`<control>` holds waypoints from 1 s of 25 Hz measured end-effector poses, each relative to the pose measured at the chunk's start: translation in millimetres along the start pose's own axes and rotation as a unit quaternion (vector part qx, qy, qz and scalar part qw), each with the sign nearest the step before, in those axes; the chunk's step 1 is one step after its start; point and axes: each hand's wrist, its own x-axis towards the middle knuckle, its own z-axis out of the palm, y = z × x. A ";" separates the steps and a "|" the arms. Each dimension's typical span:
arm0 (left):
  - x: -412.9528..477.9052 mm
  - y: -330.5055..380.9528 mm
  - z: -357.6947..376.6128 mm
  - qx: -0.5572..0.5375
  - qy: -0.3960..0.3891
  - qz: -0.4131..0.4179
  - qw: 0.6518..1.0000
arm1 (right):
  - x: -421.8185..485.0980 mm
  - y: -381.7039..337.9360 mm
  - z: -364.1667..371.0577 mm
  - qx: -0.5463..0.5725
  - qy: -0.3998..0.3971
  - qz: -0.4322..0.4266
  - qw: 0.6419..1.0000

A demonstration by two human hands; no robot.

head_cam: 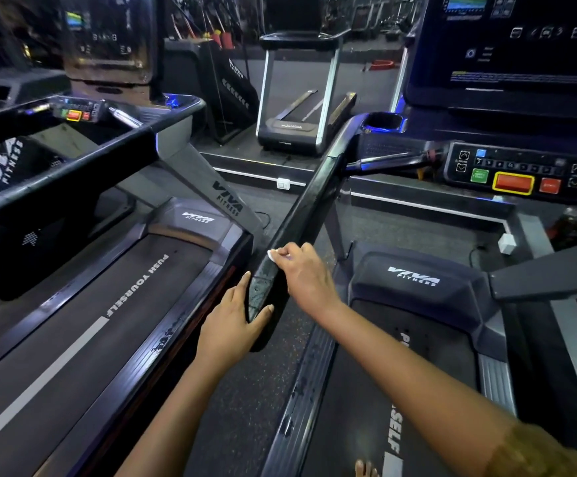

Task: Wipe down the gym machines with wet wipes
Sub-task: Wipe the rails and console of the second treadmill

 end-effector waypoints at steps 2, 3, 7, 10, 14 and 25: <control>-0.8 1.7 -0.3 0.000 0.008 0.006 1.000 | -19.2 -12.2 -2.4 0.006 0.029 -0.030 0.999; -1.4 2.2 -0.7 -0.003 0.011 0.007 1.000 | -30.5 -18.2 -1.5 0.018 0.034 -0.050 0.998; -7.8 1.9 -0.9 -0.014 0.018 0.006 1.000 | -42.4 -20.7 -13.1 0.108 -0.012 -0.116 0.987; -17.6 -1.0 1.6 -0.001 0.036 0.015 0.999 | 5.8 9.3 -17.5 0.119 0.055 -0.003 0.991; -23.4 -0.3 1.8 0.005 0.043 0.018 0.999 | 39.2 32.6 4.1 0.063 -0.020 0.102 0.993; -32.7 1.8 -7.1 -0.101 0.019 0.019 0.995 | -61.1 -28.0 9.8 0.279 0.067 -0.019 0.958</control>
